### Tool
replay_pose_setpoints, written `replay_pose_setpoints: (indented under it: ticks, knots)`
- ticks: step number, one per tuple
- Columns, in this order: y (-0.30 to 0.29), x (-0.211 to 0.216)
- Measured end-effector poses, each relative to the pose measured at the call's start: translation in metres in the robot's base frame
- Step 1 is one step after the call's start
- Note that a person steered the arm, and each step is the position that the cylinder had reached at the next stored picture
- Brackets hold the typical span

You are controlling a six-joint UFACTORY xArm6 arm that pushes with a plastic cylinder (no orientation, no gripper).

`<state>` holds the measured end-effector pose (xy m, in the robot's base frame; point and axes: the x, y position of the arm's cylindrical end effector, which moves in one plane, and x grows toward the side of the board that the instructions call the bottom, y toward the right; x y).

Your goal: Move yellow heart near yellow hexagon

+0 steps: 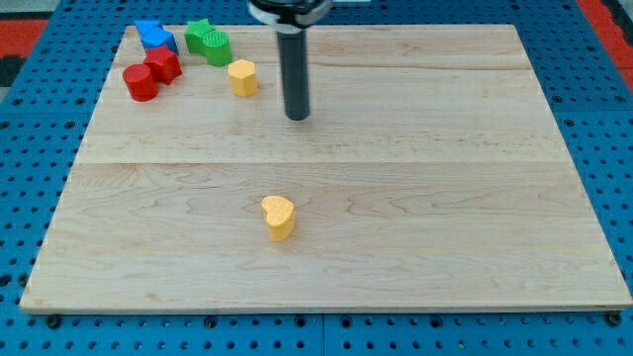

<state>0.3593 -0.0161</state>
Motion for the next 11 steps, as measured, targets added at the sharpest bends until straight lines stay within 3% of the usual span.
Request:
replay_pose_setpoints:
  ticks: [1, 2, 3, 4, 6, 7, 8, 9, 10, 11]
  knots:
    - [-0.028, -0.061]
    - [-0.111, -0.066]
    - [-0.07, -0.021]
    - [-0.104, -0.012]
    - [-0.13, -0.035]
    - [-0.066, -0.013]
    - [0.046, 0.065]
    - [0.052, 0.162]
    - [-0.017, 0.182]
    - [-0.089, 0.122]
